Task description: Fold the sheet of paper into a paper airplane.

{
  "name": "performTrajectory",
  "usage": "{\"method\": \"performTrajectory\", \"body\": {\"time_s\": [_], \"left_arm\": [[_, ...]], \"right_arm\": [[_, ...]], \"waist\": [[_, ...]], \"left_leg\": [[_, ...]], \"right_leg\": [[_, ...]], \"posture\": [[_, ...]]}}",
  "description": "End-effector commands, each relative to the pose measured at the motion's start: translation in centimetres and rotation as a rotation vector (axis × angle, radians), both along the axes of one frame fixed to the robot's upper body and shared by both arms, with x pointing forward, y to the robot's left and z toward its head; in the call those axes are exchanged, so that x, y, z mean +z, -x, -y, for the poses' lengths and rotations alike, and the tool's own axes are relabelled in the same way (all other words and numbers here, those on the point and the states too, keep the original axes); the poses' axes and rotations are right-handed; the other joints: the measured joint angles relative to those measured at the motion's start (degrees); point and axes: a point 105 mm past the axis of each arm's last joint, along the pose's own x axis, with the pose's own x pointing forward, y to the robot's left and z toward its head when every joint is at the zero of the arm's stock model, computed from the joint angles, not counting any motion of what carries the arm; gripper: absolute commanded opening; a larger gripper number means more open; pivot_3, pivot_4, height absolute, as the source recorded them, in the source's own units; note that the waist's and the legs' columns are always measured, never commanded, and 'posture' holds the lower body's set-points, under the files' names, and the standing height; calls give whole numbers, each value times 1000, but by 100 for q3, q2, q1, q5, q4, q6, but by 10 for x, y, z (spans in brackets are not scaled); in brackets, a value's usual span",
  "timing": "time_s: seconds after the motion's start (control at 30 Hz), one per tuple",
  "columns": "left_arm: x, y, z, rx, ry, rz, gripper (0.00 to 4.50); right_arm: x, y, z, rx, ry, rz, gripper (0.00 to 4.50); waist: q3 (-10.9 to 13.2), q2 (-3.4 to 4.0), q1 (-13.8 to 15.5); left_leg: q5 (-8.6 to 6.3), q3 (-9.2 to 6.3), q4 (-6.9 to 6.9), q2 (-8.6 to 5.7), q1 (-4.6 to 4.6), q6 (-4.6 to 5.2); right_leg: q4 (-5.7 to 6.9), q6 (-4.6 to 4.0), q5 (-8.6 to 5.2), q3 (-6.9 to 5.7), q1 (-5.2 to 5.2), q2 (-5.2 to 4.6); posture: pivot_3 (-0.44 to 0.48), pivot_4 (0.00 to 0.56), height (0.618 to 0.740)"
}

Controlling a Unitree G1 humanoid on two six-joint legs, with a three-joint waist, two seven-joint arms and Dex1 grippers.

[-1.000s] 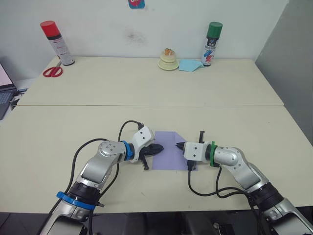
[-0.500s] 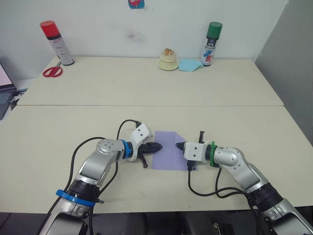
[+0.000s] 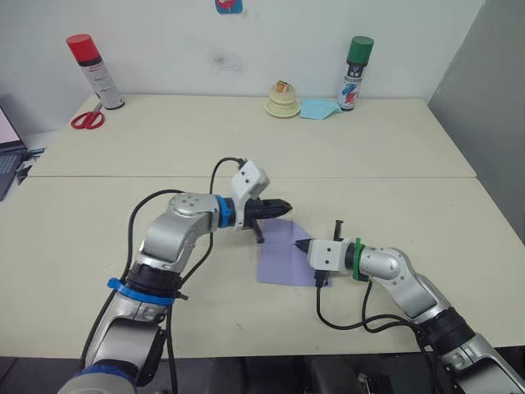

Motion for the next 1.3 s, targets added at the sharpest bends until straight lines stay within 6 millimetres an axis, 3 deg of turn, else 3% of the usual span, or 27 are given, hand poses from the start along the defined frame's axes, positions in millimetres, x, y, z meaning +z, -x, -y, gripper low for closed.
{"method": "performTrajectory", "body": {"time_s": [0.03,0.2,0.37,1.07,1.17,1.3], "left_arm": [[-7,-8,13,8,-36,48,0],[-31,-8,17,-4,-101,19,0],[-43,-8,16,3,-103,-5,0],[-76,-11,17,-12,-179,-18,0],[-78,-11,17,-12,-186,-20,0],[-81,-12,16,-12,-199,-20,0]], "right_arm": [[-23,13,-3,38,58,-79,41],[-23,14,-3,40,55,-78,41],[-22,14,-3,40,56,-79,41],[-24,20,-4,44,37,-165,41],[-23,22,-5,39,14,-226,606],[-20,30,-7,41,-33,-346,1923]], "waist": [[0,0,-3],[0,0,-5],[0,0,-3],[-4,-2,0],[-7,-5,3],[-11,-5,2]], "left_leg": [[0,1,0,0,0,0],[0,-2,0,0,0,0],[0,-1,0,0,0,0],[0,-2,0,-1,1,0],[0,-3,0,-1,1,0],[0,-5,1,-1,7,0]], "right_leg": [[0,0,0,1,0,0],[1,0,0,0,-1,2],[1,0,0,0,-1,2],[1,0,0,-1,2,2],[0,0,0,-3,4,2],[1,0,0,-5,11,2]], "posture": [[0,150,737],[0,150,737],[0,150,737],[0,150,737],[0,150,737],[0,150,737]]}}
